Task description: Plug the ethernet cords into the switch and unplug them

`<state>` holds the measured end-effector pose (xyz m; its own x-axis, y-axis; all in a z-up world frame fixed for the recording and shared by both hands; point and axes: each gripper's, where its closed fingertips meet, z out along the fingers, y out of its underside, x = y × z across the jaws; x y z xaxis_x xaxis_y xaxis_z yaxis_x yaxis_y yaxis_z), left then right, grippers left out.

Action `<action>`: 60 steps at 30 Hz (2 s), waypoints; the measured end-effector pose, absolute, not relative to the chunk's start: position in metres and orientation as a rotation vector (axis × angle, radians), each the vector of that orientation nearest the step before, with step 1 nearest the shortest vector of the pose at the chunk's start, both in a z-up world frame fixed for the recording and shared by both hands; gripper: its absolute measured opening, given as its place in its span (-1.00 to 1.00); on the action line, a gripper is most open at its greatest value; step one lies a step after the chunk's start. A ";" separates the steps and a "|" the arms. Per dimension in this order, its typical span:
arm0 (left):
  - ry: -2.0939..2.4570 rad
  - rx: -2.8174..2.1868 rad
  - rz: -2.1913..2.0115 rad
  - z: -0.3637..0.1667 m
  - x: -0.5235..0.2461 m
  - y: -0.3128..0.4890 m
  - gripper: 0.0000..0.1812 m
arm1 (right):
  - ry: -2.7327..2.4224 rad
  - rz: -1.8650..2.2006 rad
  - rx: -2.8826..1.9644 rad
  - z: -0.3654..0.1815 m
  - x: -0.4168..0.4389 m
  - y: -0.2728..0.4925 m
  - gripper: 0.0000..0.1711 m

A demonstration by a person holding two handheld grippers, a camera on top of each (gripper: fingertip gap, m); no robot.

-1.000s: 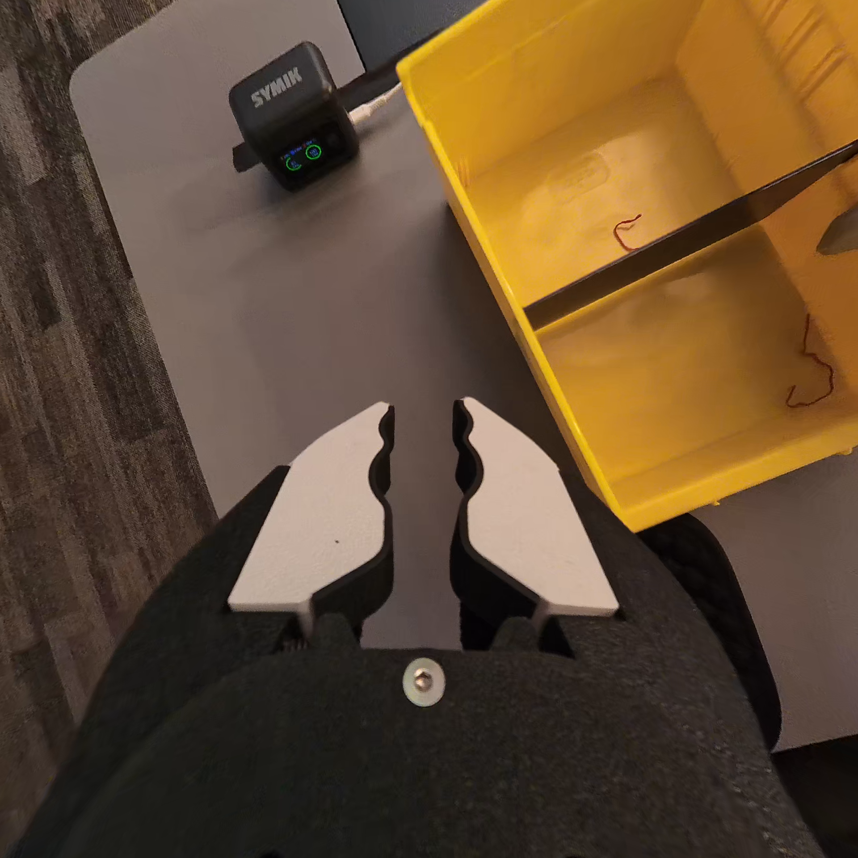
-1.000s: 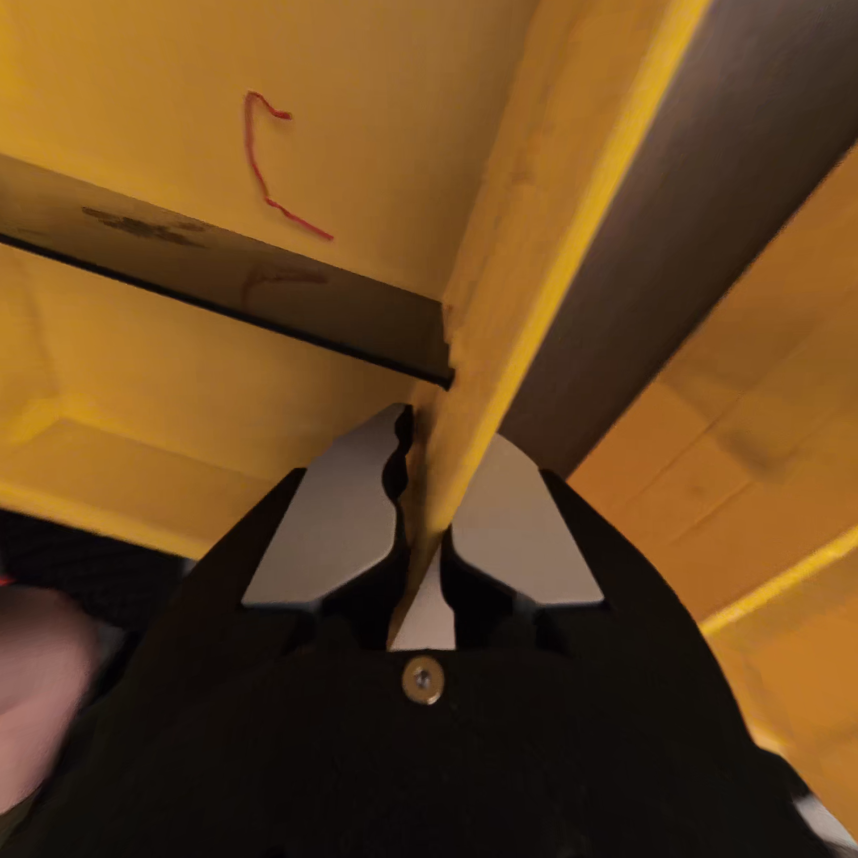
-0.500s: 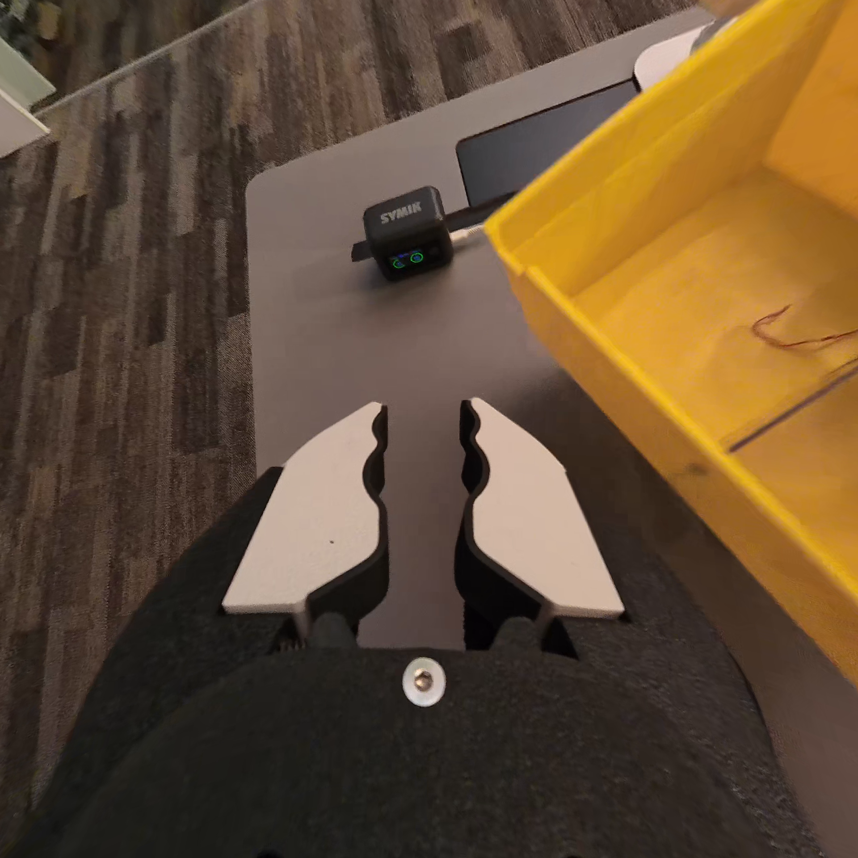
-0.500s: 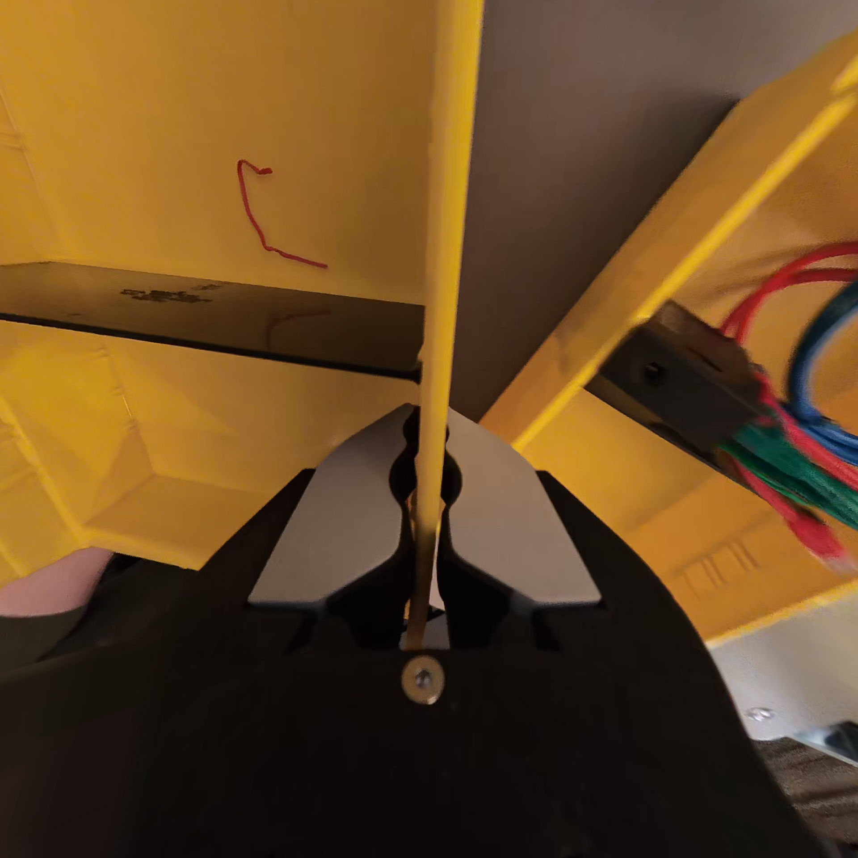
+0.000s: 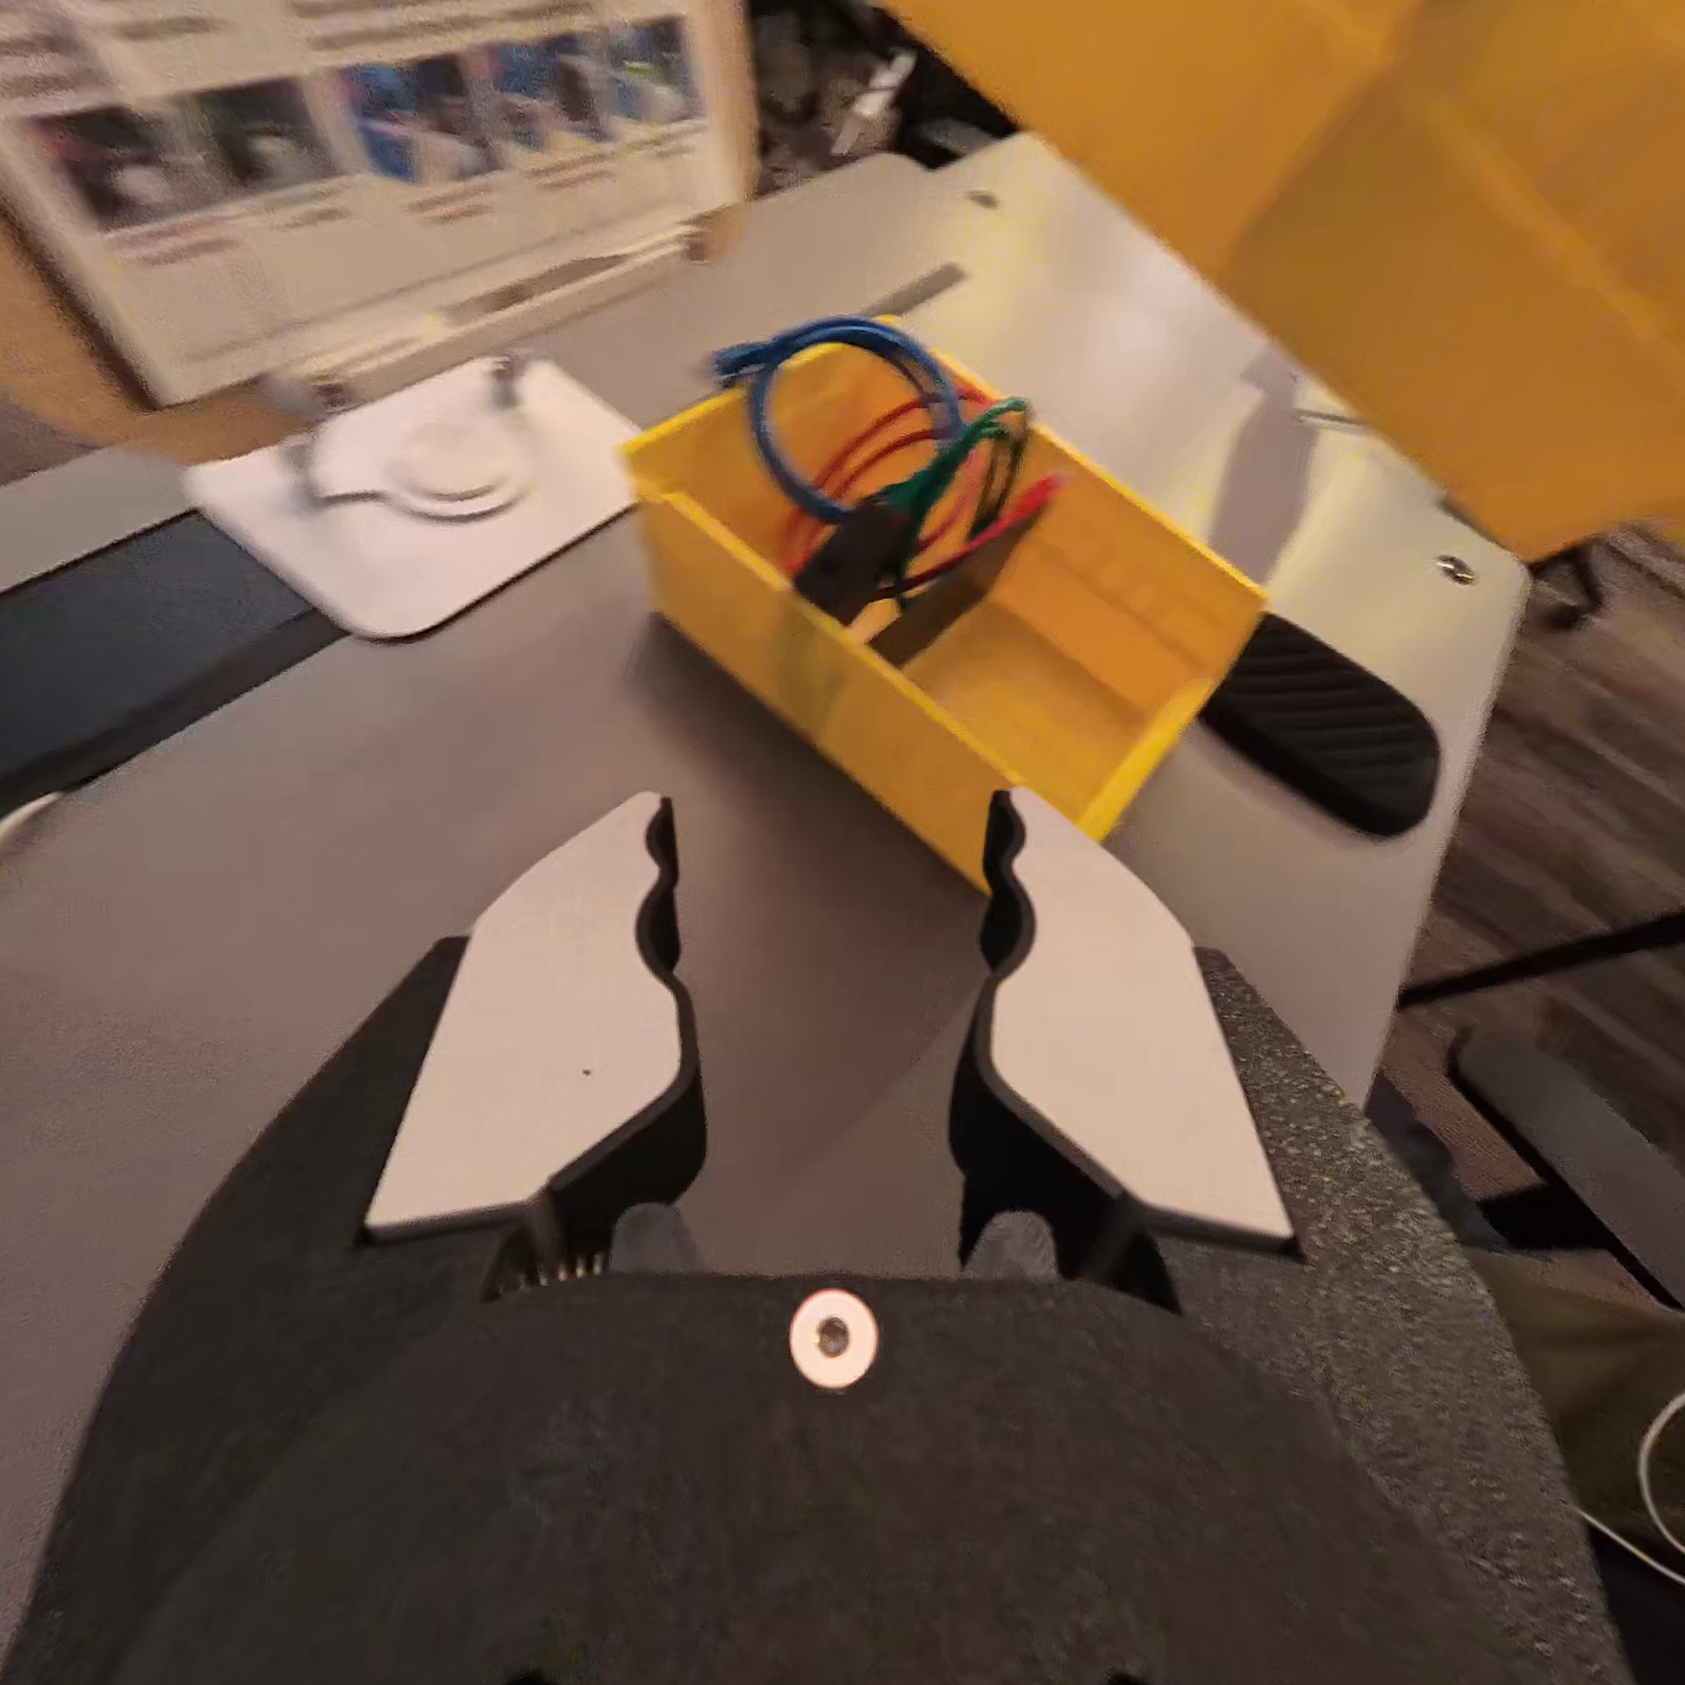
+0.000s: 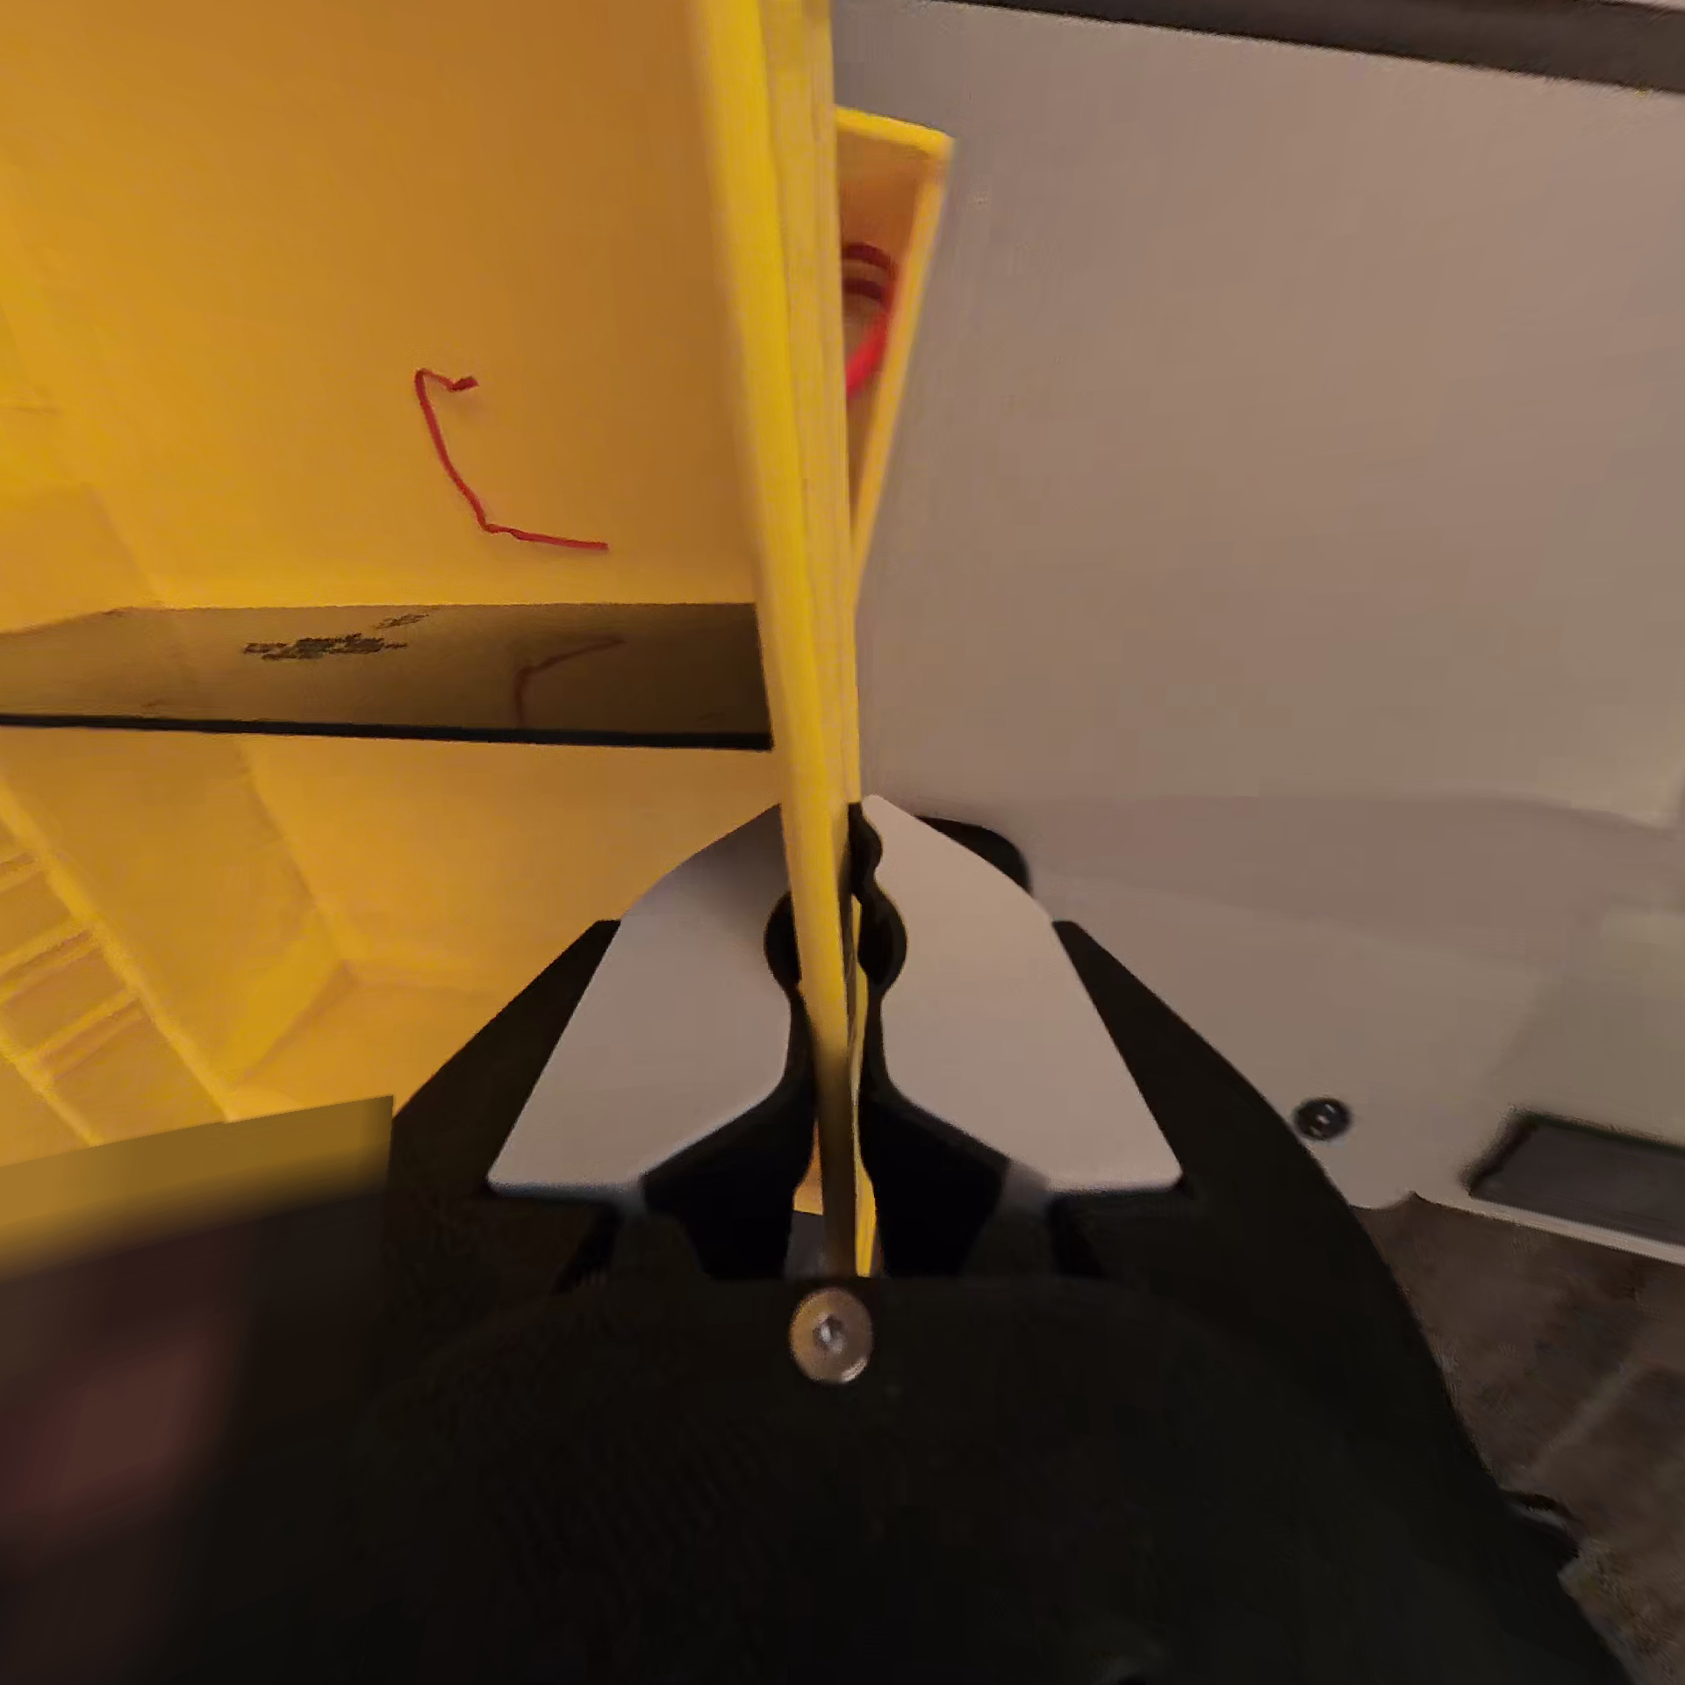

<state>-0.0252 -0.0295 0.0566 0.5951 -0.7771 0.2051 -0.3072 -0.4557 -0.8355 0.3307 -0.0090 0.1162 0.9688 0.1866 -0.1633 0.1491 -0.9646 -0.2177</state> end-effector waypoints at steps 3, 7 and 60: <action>0.883 -2.008 -0.790 0.042 0.025 -0.029 -0.24 | -0.142 0.238 -2.922 0.091 0.394 -0.022 -0.95; 0.826 -2.057 -0.812 0.007 0.072 -0.022 -0.08 | -0.015 0.269 -2.947 0.047 0.459 -0.033 -0.95; 0.186 -3.059 -0.192 -0.105 -0.175 0.002 -0.95 | 0.071 0.569 -2.928 -0.121 0.447 0.040 -0.86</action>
<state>-0.1747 0.0020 -0.1049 0.9849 -0.1247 0.1200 -0.1159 -0.9902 -0.0778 0.4471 0.0402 -0.1212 0.9267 -0.0167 -0.3755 -0.0768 -0.9863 -0.1458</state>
